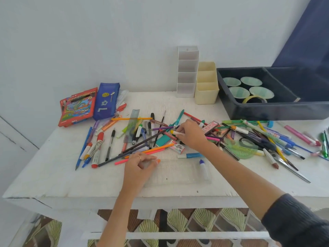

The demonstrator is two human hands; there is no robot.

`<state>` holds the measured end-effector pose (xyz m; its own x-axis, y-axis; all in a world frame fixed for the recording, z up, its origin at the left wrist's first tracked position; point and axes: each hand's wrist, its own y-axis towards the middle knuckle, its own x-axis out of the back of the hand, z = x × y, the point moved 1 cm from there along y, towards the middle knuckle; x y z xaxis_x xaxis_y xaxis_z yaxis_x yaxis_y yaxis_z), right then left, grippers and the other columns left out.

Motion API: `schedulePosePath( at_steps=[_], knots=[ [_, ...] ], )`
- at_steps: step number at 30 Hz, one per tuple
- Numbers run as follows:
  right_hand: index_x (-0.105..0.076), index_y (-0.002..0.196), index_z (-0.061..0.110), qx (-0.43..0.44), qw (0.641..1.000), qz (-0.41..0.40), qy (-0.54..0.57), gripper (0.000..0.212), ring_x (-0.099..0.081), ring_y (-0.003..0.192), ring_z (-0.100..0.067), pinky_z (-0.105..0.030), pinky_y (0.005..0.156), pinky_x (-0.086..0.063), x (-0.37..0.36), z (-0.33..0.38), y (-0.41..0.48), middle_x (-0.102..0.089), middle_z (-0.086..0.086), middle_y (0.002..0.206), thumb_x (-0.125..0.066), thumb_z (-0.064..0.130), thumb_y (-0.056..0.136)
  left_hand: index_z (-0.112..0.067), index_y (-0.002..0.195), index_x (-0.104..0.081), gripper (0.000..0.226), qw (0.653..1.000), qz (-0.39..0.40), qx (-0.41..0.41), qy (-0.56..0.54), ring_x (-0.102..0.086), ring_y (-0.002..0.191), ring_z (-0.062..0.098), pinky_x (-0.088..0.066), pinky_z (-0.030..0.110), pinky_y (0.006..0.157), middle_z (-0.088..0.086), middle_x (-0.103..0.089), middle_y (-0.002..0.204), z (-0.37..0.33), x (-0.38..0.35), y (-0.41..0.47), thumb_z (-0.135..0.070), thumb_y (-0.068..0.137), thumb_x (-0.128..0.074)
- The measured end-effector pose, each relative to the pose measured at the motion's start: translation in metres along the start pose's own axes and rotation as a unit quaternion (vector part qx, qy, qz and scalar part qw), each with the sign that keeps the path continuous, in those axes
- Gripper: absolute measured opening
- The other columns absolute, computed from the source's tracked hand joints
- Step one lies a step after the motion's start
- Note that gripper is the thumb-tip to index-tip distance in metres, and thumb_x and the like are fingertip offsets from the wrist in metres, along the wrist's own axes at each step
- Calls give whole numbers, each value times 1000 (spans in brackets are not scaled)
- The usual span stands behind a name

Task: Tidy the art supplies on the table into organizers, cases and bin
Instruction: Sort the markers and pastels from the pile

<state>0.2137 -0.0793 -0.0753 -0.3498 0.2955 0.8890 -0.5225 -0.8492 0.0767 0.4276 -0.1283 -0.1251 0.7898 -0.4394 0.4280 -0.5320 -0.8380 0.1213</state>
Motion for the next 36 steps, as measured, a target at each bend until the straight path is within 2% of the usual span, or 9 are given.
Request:
schedulePosePath(
  at_steps=[2, 5, 10, 15, 22, 26, 29, 32, 36],
  knots=[
    [-72, 95, 5, -4, 998, -10, 70, 15, -57, 73, -16, -13, 58, -43, 5, 2, -5, -65, -7, 86, -63, 14, 87, -29, 85, -73, 13, 1000, 0, 1, -4, -52, 90, 5, -39, 18, 73, -14, -62, 92, 0, 0, 0, -32, 73, -77],
    [-66, 99, 6, -24, 979, -23, 200, 15, -56, 67, -6, -8, 58, -47, 15, 3, -19, -64, -2, 82, -67, 11, 84, -28, 84, -73, 12, 1000, -3, -3, -9, -51, 86, 4, -38, 17, 69, -13, -62, 90, -2, 0, -1, -31, 73, -78],
    [-53, 120, 27, -8, 947, 52, 316, 45, -67, 69, -13, -19, 68, -55, 33, -4, -51, -71, -5, 79, -70, 10, 82, -30, 83, -73, 12, 1000, -2, -6, -12, -52, 88, 4, -39, 18, 70, -13, -62, 92, -2, 0, -2, -32, 73, -78],
    [-62, 110, 16, -43, 906, 110, 406, 35, -68, 68, -20, -30, 70, -58, 42, -17, -76, -69, -10, 79, -73, 7, 78, -28, 85, -73, 12, 1000, -2, -15, 1, -53, 90, 8, -40, 20, 71, -11, -63, 92, -1, 0, -2, -33, 74, -77],
    [-65, 102, 22, -43, 960, 69, 269, 32, -62, 61, -6, -25, 67, -54, 38, -36, -100, -71, -5, 75, -79, 22, 73, -26, 84, -73, 11, 999, -7, -34, 8, -54, 90, 9, -40, 20, 70, -10, -64, 89, -3, 0, -3, -32, 75, -76],
    [-66, 104, 21, -34, 971, 72, 226, 33, -55, 54, 5, -13, 59, -48, 31, -42, -109, -69, -1, 73, -79, 23, 74, -24, 83, -73, 10, 999, -15, -36, 9, -54, 90, 8, -40, 20, 71, -9, -64, 87, -5, -1, -4, -31, 75, -76],
    [-67, 108, 22, -29, 979, 70, 192, 36, -53, 58, 3, -8, 57, -41, 28, -42, -114, -66, 5, 76, -78, 29, 75, -24, 83, -73, 11, 999, -23, -32, 4, -54, 90, 10, -41, 21, 72, -9, -64, 86, -4, -3, -5, -31, 75, -77],
    [-64, 116, 27, -15, 993, 48, 109, 40, -45, 67, 0, -11, 55, -33, 26, -41, -117, -53, 11, 84, -73, 35, 79, -23, 82, -73, 11, 999, -27, -25, -4, -54, 92, 9, -42, 20, 75, -9, -64, 86, -5, -4, -5, -30, 75, -77],
    [-62, 121, 28, -17, 993, 35, 109, 40, -41, 72, 0, -12, 60, -31, 18, -44, -123, -45, 10, 87, -68, 35, 83, -23, 82, -74, 11, 999, -31, -21, -1, -54, 94, 10, -43, 24, 80, -11, -63, 85, -5, -6, -5, -30, 75, -77]
  ],
)
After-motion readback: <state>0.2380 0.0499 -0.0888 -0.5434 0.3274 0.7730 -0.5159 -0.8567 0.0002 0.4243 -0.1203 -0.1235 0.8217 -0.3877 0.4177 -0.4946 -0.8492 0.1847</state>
